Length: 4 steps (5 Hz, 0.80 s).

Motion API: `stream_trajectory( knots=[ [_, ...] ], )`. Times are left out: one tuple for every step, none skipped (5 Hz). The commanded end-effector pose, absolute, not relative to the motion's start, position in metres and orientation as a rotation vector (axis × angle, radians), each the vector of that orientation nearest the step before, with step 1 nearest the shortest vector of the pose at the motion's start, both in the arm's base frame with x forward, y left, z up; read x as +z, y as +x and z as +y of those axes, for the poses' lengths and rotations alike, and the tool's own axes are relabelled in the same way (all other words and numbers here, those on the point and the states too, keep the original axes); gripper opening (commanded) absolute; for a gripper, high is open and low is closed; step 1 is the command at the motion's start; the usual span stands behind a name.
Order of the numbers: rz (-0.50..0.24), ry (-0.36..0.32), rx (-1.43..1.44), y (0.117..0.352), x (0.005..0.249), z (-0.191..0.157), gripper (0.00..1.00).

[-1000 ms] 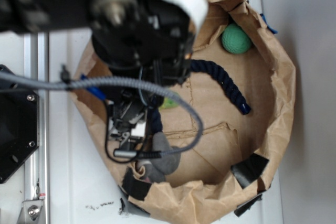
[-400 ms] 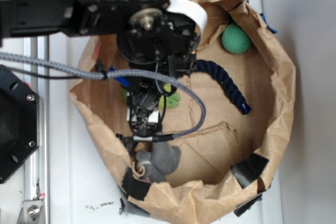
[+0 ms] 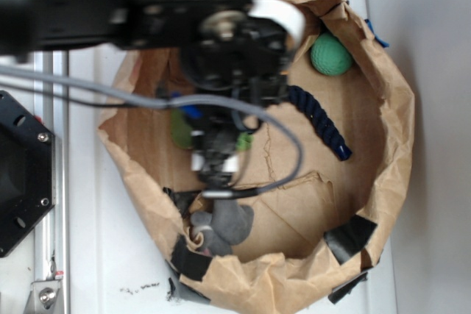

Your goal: Grab the blue rope.

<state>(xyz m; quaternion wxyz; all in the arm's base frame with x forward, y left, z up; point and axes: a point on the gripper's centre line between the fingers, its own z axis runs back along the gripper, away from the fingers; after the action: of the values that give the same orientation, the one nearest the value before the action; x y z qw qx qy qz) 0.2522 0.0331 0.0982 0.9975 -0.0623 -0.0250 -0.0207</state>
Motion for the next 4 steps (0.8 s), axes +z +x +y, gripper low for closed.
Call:
stream_trajectory(
  knots=[
    [-0.166, -0.104, 0.075, 0.289, 0.084, 0.047, 1.00],
    [-0.181, -0.094, 0.105, 0.296, 0.062, 0.054, 1.00],
    [-0.180, -0.079, 0.124, 0.299, 0.050, 0.058, 1.00],
    [-0.171, -0.040, 0.127, 0.302, 0.040, 0.059, 1.00]
  ],
)
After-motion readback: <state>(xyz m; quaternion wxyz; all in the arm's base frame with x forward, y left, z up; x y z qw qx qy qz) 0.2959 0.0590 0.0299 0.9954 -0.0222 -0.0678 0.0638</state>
